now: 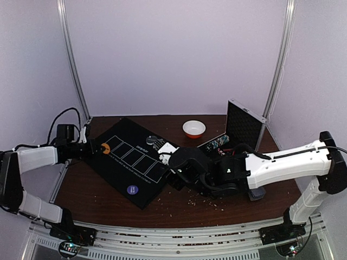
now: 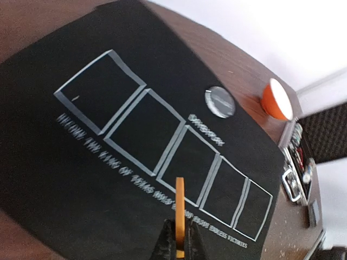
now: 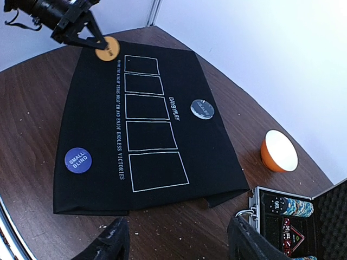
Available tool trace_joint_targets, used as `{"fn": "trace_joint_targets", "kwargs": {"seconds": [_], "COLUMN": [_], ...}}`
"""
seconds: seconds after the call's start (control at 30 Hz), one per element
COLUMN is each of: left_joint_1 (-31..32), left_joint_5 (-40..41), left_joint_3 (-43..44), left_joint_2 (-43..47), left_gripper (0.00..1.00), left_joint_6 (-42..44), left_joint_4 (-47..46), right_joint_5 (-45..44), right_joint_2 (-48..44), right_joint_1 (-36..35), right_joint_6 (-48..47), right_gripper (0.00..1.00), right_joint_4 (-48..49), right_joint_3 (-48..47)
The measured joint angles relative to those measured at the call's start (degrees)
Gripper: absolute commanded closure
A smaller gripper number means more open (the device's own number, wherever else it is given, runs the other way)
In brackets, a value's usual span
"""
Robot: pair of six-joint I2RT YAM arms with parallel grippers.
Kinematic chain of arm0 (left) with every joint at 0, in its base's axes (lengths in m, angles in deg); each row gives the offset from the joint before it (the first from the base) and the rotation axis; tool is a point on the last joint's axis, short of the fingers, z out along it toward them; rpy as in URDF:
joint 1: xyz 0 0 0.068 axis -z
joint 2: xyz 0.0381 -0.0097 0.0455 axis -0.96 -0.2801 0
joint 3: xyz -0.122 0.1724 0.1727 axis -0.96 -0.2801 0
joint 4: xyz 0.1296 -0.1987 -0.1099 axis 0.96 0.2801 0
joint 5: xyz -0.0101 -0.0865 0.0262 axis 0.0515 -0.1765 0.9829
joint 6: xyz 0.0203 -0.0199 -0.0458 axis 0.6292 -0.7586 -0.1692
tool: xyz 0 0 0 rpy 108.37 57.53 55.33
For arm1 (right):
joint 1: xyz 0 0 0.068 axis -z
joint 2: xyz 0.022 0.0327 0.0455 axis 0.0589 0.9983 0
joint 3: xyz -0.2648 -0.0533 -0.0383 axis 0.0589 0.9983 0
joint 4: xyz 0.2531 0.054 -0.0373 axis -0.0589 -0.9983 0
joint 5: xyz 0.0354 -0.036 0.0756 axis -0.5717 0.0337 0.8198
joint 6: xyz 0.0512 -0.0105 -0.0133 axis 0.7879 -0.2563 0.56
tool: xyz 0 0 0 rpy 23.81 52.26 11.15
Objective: Distribute texas hold em gaming equipment
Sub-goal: Pass from the right arm to the left, then place the big blind button on the poker table mat, then pick up the pile of poker chips from the chip case.
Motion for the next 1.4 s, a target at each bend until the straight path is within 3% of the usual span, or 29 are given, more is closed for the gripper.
{"fn": "trace_joint_targets", "kwargs": {"seconds": [0.1,0.37,0.7,0.83,1.0,1.23,1.4], "left_joint_1": [-7.06,-14.91,-15.82,-15.82,-15.82,-15.82,-14.62], "left_joint_5": [0.24,1.11,4.11,6.43,9.77,15.41,21.22], "left_joint_3": [-2.16,-3.13,-0.31,1.84,2.97,7.58,8.22], "left_joint_2": [-3.26,-12.81,-16.92,-17.11,-17.11,-15.69,-6.21], "left_gripper": [1.0,1.0,0.98,0.53,0.23,0.03,0.02], "left_joint_6": [-4.39,-13.51,-15.78,-14.86,-13.07,-8.76,-6.27], "left_joint_4": [-0.98,-6.29,-6.93,-5.14,-1.66,5.55,8.41], "right_joint_5": [0.0,-0.02,-0.02,-0.02,-0.04,0.55,4.83], "right_joint_2": [-1.88,-3.15,-5.49,-5.49,-5.57,-6.75,-10.1], "right_joint_1": [0.85,1.36,1.77,1.86,1.97,5.03,12.68], "right_joint_6": [1.46,3.56,4.28,4.59,4.96,8.13,13.66], "right_gripper": [0.36,0.36,0.34,0.31,0.29,0.19,0.13], "right_joint_4": [-0.04,-0.5,-0.15,-0.22,-0.57,-5.57,-15.08], "right_joint_3": [1.81,4.31,6.27,6.6,6.6,5.92,4.52]}}
